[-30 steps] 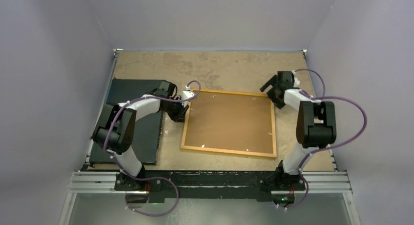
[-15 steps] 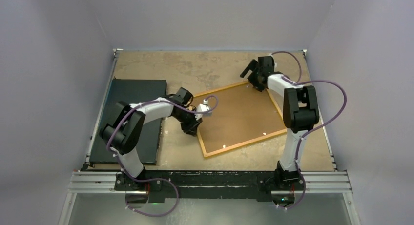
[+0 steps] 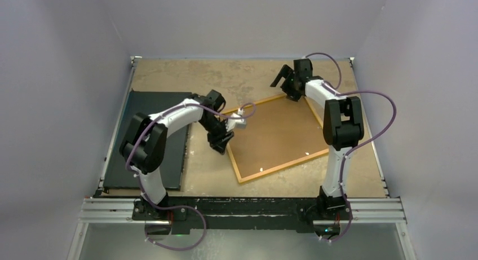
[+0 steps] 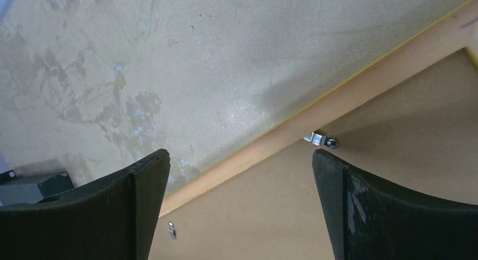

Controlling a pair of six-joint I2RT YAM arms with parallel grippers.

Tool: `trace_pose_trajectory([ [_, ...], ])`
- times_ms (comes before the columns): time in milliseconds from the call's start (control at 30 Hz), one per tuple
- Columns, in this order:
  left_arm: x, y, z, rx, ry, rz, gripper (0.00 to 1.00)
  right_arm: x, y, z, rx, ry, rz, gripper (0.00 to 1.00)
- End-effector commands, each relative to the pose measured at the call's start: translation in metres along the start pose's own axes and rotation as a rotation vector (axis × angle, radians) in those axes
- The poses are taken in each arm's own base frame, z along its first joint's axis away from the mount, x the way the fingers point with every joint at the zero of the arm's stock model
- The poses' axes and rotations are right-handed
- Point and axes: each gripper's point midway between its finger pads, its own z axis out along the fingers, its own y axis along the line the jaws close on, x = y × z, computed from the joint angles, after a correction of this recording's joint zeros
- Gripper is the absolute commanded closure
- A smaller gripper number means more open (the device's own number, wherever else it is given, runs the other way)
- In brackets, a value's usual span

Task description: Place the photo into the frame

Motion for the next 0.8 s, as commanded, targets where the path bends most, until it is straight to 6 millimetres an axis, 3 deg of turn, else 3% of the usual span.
trace_pose_trajectory([
  [0,-0.051,0.024,-0.082,-0.151,-0.138,0.079,0.61,-0.063,0.020,-0.052,-0.042,-0.145,-0.015,0.01],
  [67,-0.071,0.052,-0.105,-0.246,-0.202,0.056,0.61,-0.075,0.010,-0.059,-0.031,-0.162,0.010,0.01],
  [200,-0.098,0.133,-0.133,-0.491,-0.378,-0.088,0.60,-0.097,-0.032,-0.071,0.061,-0.227,0.065,0.01],
  [267,-0.103,0.166,-0.134,-0.563,-0.427,-0.145,0.60,-0.104,-0.058,-0.075,0.127,-0.257,0.090,0.01],
  [367,-0.107,0.198,-0.124,-0.581,-0.449,-0.222,0.60,-0.104,-0.089,-0.074,0.181,-0.264,0.124,0.01],
  [533,-0.110,0.211,-0.099,-0.494,-0.463,-0.279,0.58,-0.093,-0.110,-0.059,0.186,-0.232,0.144,0.01],
  [667,-0.102,0.211,-0.076,-0.418,-0.430,-0.311,0.58,-0.078,-0.114,-0.038,0.161,-0.167,0.152,0.01],
  [767,-0.093,0.207,-0.063,-0.377,-0.412,-0.321,0.64,-0.073,-0.107,-0.028,0.118,-0.154,0.147,0.03],
])
